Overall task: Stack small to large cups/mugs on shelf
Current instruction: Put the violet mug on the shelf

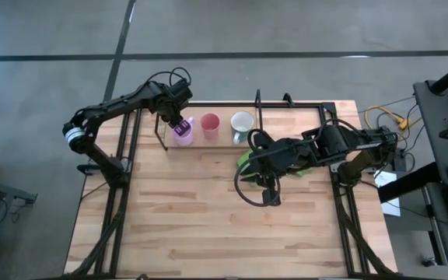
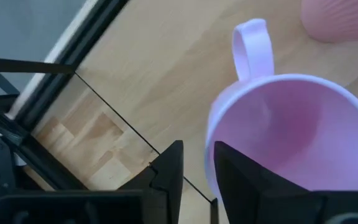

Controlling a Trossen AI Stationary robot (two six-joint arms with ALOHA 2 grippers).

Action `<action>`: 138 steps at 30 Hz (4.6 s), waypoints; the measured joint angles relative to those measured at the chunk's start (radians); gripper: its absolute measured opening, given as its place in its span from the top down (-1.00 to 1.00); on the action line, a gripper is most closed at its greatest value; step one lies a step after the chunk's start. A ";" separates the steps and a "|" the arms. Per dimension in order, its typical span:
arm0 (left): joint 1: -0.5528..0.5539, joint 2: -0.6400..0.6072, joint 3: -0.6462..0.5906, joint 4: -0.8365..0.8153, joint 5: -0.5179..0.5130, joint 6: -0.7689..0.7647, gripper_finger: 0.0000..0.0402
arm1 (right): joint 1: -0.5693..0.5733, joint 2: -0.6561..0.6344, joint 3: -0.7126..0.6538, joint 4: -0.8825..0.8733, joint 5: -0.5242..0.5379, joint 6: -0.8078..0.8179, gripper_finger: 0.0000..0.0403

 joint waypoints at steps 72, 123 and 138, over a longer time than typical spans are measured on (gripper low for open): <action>-0.185 0.118 0.112 -0.197 0.079 0.079 1.00 | -0.033 0.000 0.000 -0.003 -0.002 -0.011 0.69; -0.182 0.114 0.137 -0.141 -0.019 0.214 0.71 | -0.033 0.000 0.000 -0.002 -0.002 -0.027 0.69; -0.182 0.131 0.141 -0.050 0.034 -0.212 0.71 | -0.033 0.000 0.000 -0.002 -0.002 -0.037 0.69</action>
